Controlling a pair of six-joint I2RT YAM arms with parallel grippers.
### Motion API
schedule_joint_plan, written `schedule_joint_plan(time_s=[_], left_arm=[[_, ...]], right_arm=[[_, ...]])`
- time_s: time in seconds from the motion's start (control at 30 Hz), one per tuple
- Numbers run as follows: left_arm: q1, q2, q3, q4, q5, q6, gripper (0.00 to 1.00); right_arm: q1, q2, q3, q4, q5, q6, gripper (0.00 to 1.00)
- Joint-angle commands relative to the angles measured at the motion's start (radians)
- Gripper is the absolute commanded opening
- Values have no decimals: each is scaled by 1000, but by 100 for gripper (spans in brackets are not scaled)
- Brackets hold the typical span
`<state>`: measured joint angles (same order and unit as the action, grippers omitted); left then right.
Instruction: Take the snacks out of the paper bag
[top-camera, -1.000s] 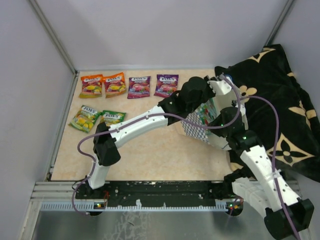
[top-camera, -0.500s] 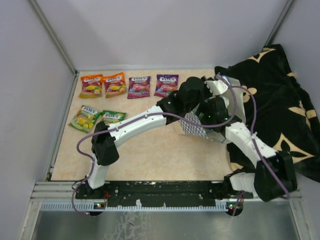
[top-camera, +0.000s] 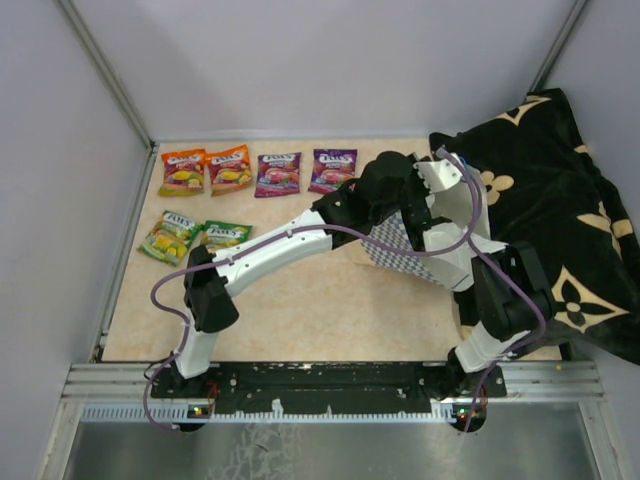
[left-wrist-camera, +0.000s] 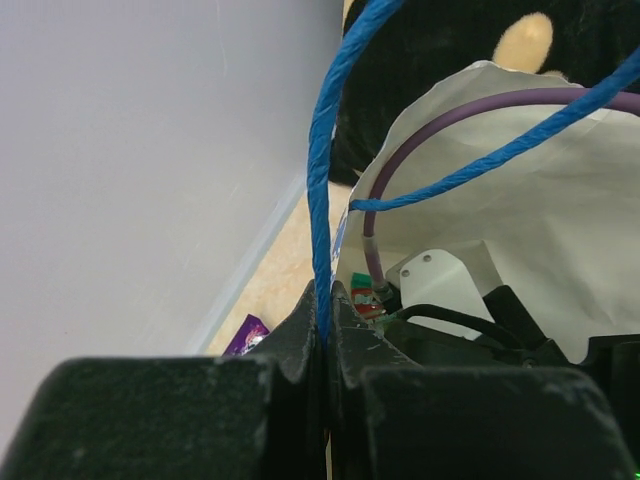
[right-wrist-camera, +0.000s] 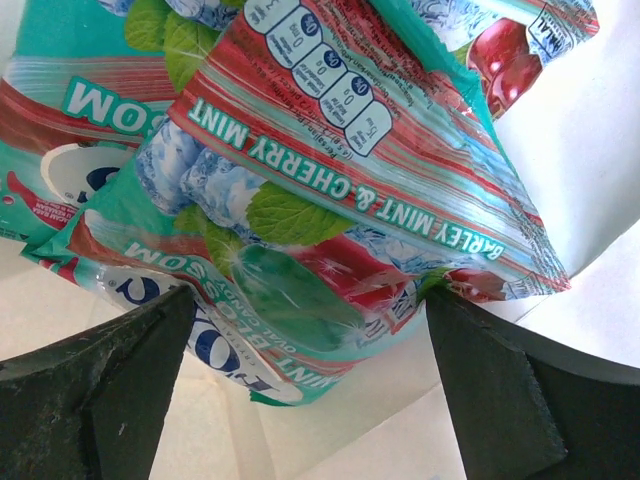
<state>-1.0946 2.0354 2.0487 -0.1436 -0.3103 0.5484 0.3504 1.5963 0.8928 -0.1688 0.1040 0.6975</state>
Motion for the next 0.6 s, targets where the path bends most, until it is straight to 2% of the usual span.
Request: schedule_joint_plan(time_s=[0.0,0.07,0.2,0.33,0.43,0.57], left_arm=[[-11,-21,70,47,54,-19,0],[-11,-24,68,44,51,-15,0],[-10,-29,55,47,30,-4,0],[-10,-26,54,46,4,11,0],[-10,-29,45,56,-16,25,0],[-10,-23,47,81,-78,75,0]], right_arm=[[28,89,8,22,45,12,98],[29,81,-2,40,33,9,88],[29,-11,-29,116,-36,-34,52],[29,-162,-91,208,-82,-57,2],[29,-291,-114,202,-69,-82,0],[29,-439,-128,102,20,-94,0]])
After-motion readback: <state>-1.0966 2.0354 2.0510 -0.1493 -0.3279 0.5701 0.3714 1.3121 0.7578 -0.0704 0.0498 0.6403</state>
